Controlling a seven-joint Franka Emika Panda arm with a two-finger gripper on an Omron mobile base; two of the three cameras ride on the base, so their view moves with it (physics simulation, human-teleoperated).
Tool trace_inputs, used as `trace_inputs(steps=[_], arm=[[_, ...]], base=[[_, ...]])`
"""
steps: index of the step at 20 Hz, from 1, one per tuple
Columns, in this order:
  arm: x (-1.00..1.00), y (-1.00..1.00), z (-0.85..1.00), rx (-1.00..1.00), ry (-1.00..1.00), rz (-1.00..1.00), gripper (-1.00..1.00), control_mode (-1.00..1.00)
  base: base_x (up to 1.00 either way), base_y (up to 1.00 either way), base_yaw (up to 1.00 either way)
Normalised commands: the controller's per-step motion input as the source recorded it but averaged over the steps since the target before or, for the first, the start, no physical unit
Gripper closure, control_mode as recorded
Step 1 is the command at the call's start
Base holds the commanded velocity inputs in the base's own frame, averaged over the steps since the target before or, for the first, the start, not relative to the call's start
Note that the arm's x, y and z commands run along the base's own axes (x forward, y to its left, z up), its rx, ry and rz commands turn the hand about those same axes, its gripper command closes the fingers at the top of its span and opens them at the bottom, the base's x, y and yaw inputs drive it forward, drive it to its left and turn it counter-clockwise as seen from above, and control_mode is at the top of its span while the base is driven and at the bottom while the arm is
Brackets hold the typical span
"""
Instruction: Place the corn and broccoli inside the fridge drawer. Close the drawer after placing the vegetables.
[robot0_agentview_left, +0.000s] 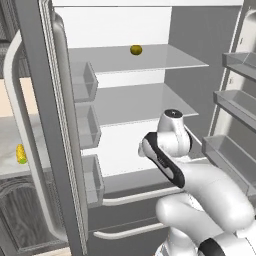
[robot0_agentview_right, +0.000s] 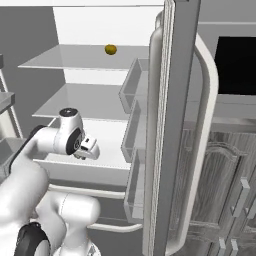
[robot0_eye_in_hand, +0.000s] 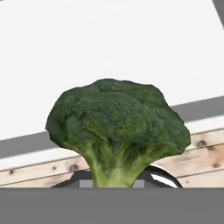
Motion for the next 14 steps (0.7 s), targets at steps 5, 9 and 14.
trace_inputs(steps=[5, 9, 14], arm=[[0.59, 0.0, -0.46, 0.0, 0.0, 0.01, 1.0, -1.0], [0.37, 0.0, -0.49, 0.0, 0.01, 0.02, 1.0, -1.0], [0.09, 0.0, -0.52, 0.0, 0.07, 0.04, 1.0, -1.0]], base=[[0.0, 0.0, 0.0], [0.0, 0.0, 0.0], [0.0, 0.0, 0.0]])
